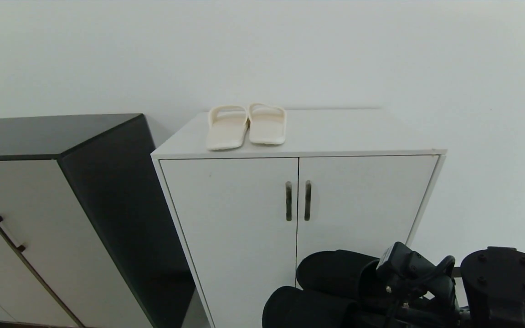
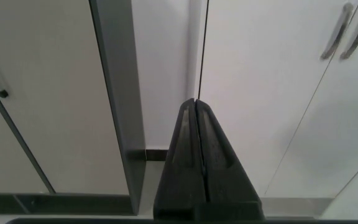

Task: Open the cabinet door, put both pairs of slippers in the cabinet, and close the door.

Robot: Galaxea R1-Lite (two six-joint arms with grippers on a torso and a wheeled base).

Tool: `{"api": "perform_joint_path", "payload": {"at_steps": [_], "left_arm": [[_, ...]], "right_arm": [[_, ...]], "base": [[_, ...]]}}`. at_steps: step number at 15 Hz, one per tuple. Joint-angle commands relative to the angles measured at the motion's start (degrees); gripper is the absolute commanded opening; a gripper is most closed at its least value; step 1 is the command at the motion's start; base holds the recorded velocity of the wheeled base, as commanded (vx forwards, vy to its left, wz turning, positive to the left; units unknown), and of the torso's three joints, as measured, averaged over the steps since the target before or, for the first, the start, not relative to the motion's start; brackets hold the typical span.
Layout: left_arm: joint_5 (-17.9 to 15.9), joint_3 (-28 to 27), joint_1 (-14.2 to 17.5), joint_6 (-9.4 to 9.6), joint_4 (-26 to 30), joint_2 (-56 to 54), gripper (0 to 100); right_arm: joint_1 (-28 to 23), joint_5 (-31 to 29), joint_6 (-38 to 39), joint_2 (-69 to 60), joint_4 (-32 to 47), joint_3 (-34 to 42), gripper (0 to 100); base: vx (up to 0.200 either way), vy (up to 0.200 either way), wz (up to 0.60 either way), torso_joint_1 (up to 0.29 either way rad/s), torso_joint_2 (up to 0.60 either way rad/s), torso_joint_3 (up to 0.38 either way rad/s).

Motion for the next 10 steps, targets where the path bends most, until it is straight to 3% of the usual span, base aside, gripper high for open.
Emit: {"api": "perform_joint_path", "payload": {"at_steps": [1,2,3,10], "left_arm": [[0.0,0.0,0.0,-0.04,0.0,0.0,0],[-0.1,0.0,0.0,-0.04,0.0,0.0,0],[-0.1,0.0,0.0,0.05,0.0,0.0,100],[-0.3,0.0,0.0,0.22,0.0,0.0,100]], "right_arm": [[0.1,0.0,0.0,0.3,0.0,0.0,0],[0.1,0.0,0.0,0.3,0.0,0.0,0],[0.1,0.0,0.0,0.3,0.0,0.0,0],[0.0,0.0,0.0,0.4,-0.1,0.3,0]], "base": [[0.0,0.0,0.0,-0.149,0.47,0.325],[0.0,0.0,0.0,-0.134,0.48,0.334],[0.0,0.0,0.0,-0.134,0.48,0.344],[0.0,0.0,0.0,-0.092,0.45,0.359]]}}
